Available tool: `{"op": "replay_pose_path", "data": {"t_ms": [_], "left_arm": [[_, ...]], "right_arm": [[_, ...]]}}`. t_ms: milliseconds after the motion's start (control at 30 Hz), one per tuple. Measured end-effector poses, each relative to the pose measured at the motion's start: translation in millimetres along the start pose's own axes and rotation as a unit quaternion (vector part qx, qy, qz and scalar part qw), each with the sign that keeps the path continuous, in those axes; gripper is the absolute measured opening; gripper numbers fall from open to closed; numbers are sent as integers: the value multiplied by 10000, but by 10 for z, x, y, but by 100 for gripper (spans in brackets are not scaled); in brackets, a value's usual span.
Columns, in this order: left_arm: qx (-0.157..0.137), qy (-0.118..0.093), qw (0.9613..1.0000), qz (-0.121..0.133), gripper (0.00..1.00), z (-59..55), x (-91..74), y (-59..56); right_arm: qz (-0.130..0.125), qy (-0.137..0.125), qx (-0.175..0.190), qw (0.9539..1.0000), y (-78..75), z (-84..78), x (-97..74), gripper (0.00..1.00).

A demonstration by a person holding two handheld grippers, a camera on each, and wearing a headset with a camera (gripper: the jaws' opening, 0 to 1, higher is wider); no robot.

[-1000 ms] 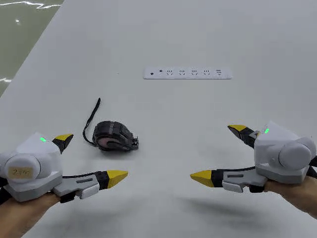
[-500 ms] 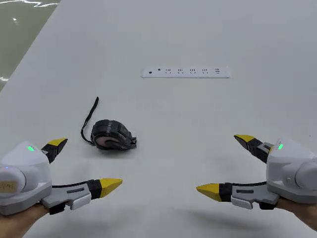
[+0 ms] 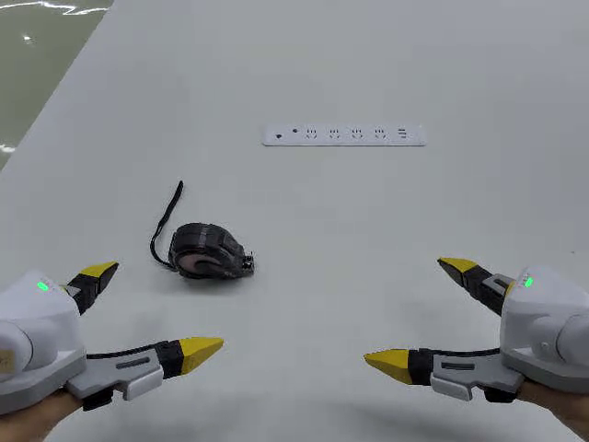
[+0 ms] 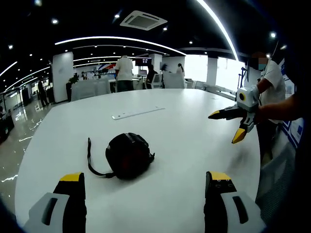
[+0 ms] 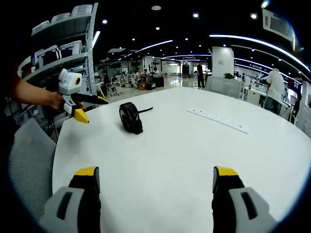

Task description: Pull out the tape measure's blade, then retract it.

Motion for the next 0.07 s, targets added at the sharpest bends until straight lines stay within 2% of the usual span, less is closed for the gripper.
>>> {"op": "replay_pose_path", "data": {"t_ms": [67], "left_arm": [[4, -32, 10000, -4, 100, 10, -6, 1]], "right_arm": [[7, -8, -4, 10000, 4, 1, -8, 99]]}}
Point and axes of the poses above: the centre of the closed fingertips' face, and the gripper's own axes: x roughly forward along the fingers, y roughly to its left, z roughly out of its top, the point moved 6 cm from there along -x, roughly backward along the fingers, and after that the axes turned 3 degrees about -x, right-handed, at the moved point
